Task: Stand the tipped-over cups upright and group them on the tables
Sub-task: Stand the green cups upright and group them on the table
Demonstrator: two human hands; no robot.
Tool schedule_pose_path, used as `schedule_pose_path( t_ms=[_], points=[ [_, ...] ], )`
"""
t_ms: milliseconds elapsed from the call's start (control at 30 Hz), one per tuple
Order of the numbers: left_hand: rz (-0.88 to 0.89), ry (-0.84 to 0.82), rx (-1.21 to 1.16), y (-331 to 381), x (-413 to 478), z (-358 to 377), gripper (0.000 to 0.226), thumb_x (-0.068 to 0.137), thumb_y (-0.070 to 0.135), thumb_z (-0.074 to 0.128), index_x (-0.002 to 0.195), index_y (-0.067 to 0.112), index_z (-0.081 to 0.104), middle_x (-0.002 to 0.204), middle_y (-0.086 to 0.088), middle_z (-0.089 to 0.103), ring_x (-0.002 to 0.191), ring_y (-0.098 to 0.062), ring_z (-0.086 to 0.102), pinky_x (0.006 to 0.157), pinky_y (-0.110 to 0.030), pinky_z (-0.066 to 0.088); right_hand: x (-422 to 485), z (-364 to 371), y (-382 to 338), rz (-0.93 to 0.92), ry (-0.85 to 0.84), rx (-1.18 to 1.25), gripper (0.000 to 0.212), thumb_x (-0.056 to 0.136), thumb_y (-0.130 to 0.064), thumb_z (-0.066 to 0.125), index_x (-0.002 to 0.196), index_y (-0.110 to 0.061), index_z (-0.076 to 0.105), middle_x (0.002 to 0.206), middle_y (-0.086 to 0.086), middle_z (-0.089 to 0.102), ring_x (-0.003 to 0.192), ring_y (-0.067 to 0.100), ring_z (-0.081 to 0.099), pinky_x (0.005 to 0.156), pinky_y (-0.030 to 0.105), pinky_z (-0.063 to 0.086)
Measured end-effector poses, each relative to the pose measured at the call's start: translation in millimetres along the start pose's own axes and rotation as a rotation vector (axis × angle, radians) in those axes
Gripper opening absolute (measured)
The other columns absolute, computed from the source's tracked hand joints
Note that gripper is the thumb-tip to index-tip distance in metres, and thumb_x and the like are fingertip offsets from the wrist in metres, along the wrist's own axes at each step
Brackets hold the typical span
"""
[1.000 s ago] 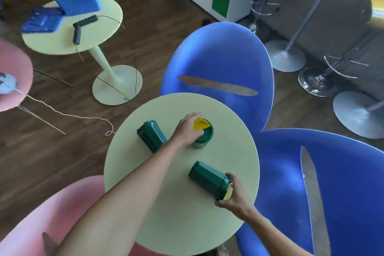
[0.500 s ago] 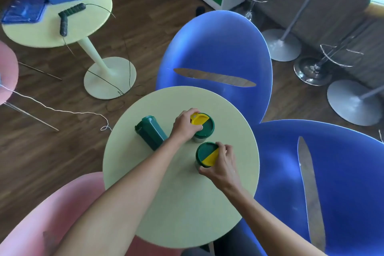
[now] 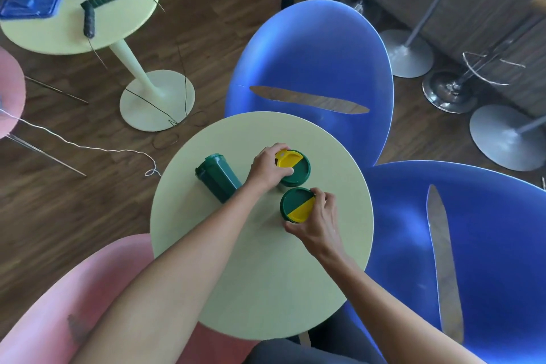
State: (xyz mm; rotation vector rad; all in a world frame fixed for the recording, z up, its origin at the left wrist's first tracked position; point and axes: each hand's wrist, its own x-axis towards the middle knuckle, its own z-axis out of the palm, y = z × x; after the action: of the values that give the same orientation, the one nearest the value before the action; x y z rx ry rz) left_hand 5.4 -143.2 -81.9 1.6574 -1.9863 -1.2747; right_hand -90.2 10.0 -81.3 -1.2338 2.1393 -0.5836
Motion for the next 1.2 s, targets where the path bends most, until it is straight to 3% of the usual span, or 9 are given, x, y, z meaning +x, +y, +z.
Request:
schedule_pose_path(
  t_ms=[167, 233, 367, 533, 700, 833, 967, 1067, 1200],
  points=[
    [-0.024, 0.037, -0.074, -2, -4, 2, 0.069, 0.077, 0.035, 0.077, 0.139, 0.023, 0.050, 0.135, -0.007, 0.059, 0.125, -0.024, 0.053, 0.105, -0.040, 0.042, 1, -1, 3, 0.020, -0.038, 0.019, 0.092, 0.058, -0.041, 0.080, 0.134, -0.020, 0.032, 0.124, 0.001, 0.034, 0.115, 0.024, 0.040, 0.092, 0.033, 0.044],
    [-0.081, 0.271, -0.066, -7, -9, -5, 0.064, 0.080, 0.047, 0.069, 0.138, 0.026, 0.052, 0.133, -0.004, 0.060, 0.124, -0.023, 0.052, 0.105, -0.045, 0.037, 2, -1, 4, 0.027, -0.056, 0.025, 0.092, 0.058, -0.041, 0.080, 0.133, -0.021, 0.031, 0.123, 0.000, 0.033, 0.115, 0.024, 0.040, 0.092, 0.035, 0.044],
    [-0.329, 0.662, 0.117, -37, -11, -34, 0.048, 0.082, 0.036, 0.063, 0.126, 0.019, 0.056, 0.133, -0.010, 0.054, 0.123, -0.032, 0.047, 0.099, -0.044, 0.032, 4, -2, 4, 0.026, -0.074, 0.014, 0.094, 0.058, -0.040, 0.081, 0.134, -0.021, 0.030, 0.124, 0.001, 0.032, 0.115, 0.024, 0.039, 0.092, 0.034, 0.044],
    [-0.743, 0.524, -0.199, -84, -12, -59, 0.068, 0.077, 0.038, 0.075, 0.135, 0.023, 0.042, 0.144, -0.016, 0.034, 0.128, -0.038, 0.036, 0.104, -0.048, 0.033, 3, -1, 5, 0.029, -0.066, -0.004, 0.092, 0.059, -0.042, 0.080, 0.133, -0.021, 0.032, 0.125, 0.001, 0.033, 0.114, 0.023, 0.039, 0.088, 0.033, 0.045],
    [-0.651, 0.422, -0.485, -92, -26, -57, 0.064, 0.077, 0.020, 0.079, 0.131, 0.020, 0.044, 0.136, -0.012, 0.052, 0.101, -0.025, 0.050, 0.085, -0.035, 0.044, 5, -2, 7, 0.008, -0.072, -0.009, 0.092, 0.059, -0.045, 0.081, 0.134, -0.018, 0.034, 0.125, 0.002, 0.035, 0.114, 0.023, 0.039, 0.091, 0.032, 0.043],
    [-0.581, 0.531, -0.456, -77, -42, -46, 0.061, 0.071, 0.017, 0.084, 0.121, 0.022, 0.049, 0.132, -0.014, 0.043, 0.094, -0.027, 0.051, 0.078, -0.029, 0.044, 4, -3, 8, -0.011, -0.066, 0.002, 0.094, 0.059, -0.046, 0.082, 0.134, -0.018, 0.033, 0.126, 0.003, 0.035, 0.115, 0.023, 0.040, 0.092, 0.031, 0.042],
    [-0.286, 0.607, -0.255, -58, -72, -20, 0.060, 0.067, 0.009, 0.085, 0.116, 0.011, 0.050, 0.125, -0.017, 0.037, 0.091, -0.022, 0.046, 0.078, -0.014, 0.038, 4, -3, 8, -0.019, -0.063, 0.006, 0.095, 0.058, -0.047, 0.082, 0.135, -0.018, 0.033, 0.126, 0.003, 0.035, 0.116, 0.023, 0.040, 0.095, 0.032, 0.043],
    [-0.162, 0.568, -0.103, -57, -90, 1, 0.058, 0.065, 0.010, 0.087, 0.108, 0.011, 0.048, 0.132, -0.017, 0.033, 0.092, -0.027, 0.055, 0.087, -0.031, 0.050, 4, -2, 9, -0.021, -0.057, 0.013, 0.095, 0.058, -0.046, 0.083, 0.134, -0.018, 0.034, 0.126, 0.003, 0.036, 0.117, 0.023, 0.041, 0.096, 0.033, 0.043],
    [-0.091, 0.514, 0.038, -59, -108, 18, 0.059, 0.066, 0.023, 0.089, 0.102, 0.012, 0.044, 0.149, -0.019, 0.027, 0.122, -0.040, 0.048, 0.092, -0.041, 0.049, 3, -2, 10, -0.033, -0.046, 0.032, 0.095, 0.057, -0.045, 0.084, 0.134, -0.017, 0.036, 0.127, 0.005, 0.038, 0.119, 0.024, 0.041, 0.099, 0.033, 0.042]
  ],
)
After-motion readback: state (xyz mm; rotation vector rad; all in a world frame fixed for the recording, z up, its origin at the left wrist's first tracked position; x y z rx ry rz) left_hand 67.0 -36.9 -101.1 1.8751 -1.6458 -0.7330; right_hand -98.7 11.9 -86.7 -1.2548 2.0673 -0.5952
